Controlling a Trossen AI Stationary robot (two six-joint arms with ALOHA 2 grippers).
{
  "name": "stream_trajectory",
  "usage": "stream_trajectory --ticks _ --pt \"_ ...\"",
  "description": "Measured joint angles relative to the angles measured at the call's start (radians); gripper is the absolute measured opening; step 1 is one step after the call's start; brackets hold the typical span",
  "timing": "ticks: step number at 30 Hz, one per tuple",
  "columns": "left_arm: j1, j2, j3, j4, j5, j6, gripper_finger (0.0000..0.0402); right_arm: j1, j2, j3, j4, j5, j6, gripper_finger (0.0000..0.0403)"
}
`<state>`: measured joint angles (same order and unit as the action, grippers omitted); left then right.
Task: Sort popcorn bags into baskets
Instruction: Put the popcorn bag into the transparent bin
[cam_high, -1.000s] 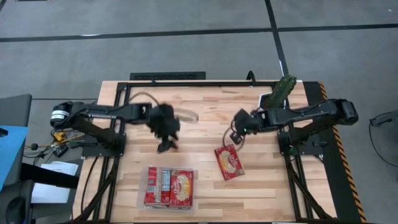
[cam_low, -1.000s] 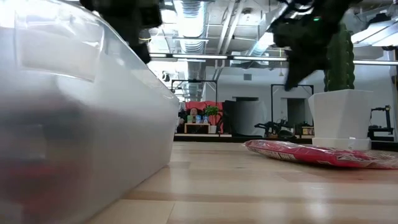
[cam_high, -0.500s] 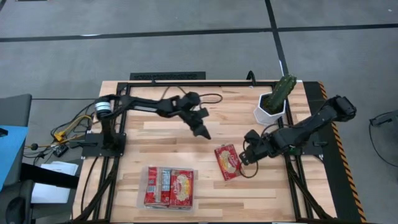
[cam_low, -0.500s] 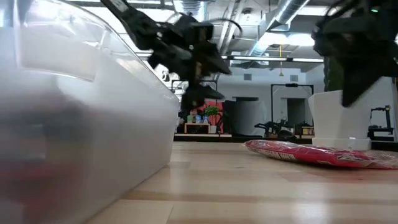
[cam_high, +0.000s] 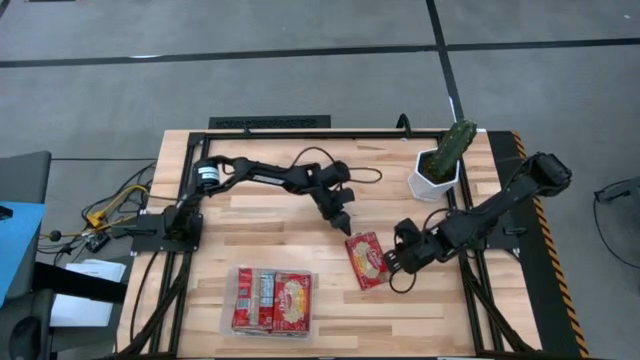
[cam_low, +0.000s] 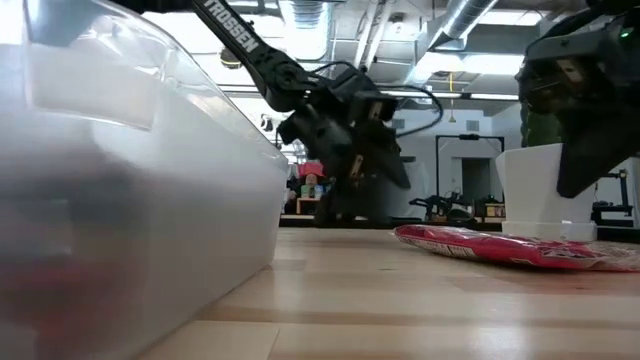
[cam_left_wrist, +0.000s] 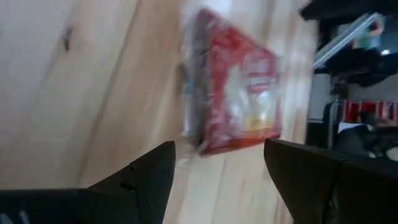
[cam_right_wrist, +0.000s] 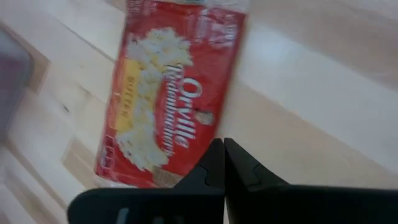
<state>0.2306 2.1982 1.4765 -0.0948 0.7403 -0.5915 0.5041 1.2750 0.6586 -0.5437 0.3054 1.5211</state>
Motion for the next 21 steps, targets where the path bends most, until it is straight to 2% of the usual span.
stream_trajectory --ticks 4,10,13,21 --pt "-0.015 0.013 0.018 -0.066 -0.06 0.041 0.0233 0.007 0.067 -0.009 0.099 -0.016 -0.004 0.0009" --pt "-0.026 0.013 0.018 -0.072 -0.112 0.053 0.0233 0.02 0.207 -0.007 0.27 -0.077 -0.033 0.0011" --pt "-0.031 0.013 0.018 -0.082 -0.144 0.052 0.0233 0.009 0.22 -0.007 0.303 -0.075 -0.052 0.0011" --pt "-0.042 0.013 0.018 -0.081 -0.128 0.071 0.0233 -0.075 0.217 -0.007 0.302 -0.075 -0.222 0.001"
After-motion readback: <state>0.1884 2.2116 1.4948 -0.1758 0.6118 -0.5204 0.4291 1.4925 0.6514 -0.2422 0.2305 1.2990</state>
